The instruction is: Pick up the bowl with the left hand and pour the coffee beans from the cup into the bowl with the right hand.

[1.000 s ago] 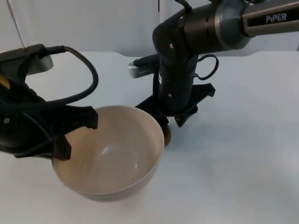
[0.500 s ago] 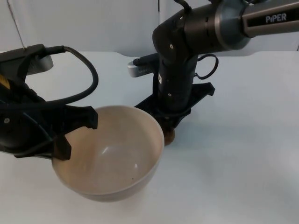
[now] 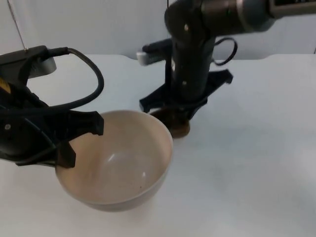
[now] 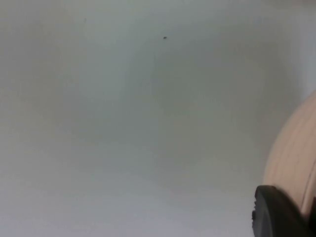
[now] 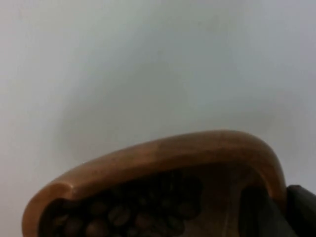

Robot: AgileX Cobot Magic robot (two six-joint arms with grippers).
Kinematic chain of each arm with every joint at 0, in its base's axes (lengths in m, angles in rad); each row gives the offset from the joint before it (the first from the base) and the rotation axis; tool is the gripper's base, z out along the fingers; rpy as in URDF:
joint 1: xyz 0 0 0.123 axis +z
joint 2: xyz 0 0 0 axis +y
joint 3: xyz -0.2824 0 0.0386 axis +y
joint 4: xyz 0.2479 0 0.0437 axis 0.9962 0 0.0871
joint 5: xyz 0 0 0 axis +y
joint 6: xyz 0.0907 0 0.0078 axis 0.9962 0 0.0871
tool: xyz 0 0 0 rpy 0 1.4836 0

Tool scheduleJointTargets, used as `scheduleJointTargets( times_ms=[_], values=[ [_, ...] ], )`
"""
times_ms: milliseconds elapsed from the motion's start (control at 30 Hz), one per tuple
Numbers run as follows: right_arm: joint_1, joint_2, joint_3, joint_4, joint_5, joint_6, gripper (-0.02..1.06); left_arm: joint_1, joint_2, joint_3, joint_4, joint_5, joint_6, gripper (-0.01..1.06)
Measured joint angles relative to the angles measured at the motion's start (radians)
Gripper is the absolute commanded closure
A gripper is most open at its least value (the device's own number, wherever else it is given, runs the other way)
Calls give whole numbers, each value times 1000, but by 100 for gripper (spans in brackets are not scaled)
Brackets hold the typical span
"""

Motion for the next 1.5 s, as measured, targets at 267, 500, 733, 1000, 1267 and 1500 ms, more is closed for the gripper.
scheduleJointTargets(
  times_ms=[267, 500, 733, 1000, 1267, 1500],
  values=[
    [-56, -104, 0, 0, 111, -91, 104, 0, 0, 0, 0, -4, 0, 105],
    [-88, -208, 0, 26, 187, -191, 104, 0, 0, 0, 0, -10, 0, 105],
    [-92, -298, 0, 37, 249, -270, 104, 0, 0, 0, -4, -17, 0, 105],
    [-92, -338, 0, 37, 263, -305, 104, 0, 0, 0, -27, -13, 0, 105],
    [-78, -340, 0, 37, 269, -325, 104, 0, 0, 0, -28, -13, 0, 105],
    [-19, -344, 0, 6, 271, -335, 104, 0, 0, 0, -34, -13, 0, 105]
  ],
)
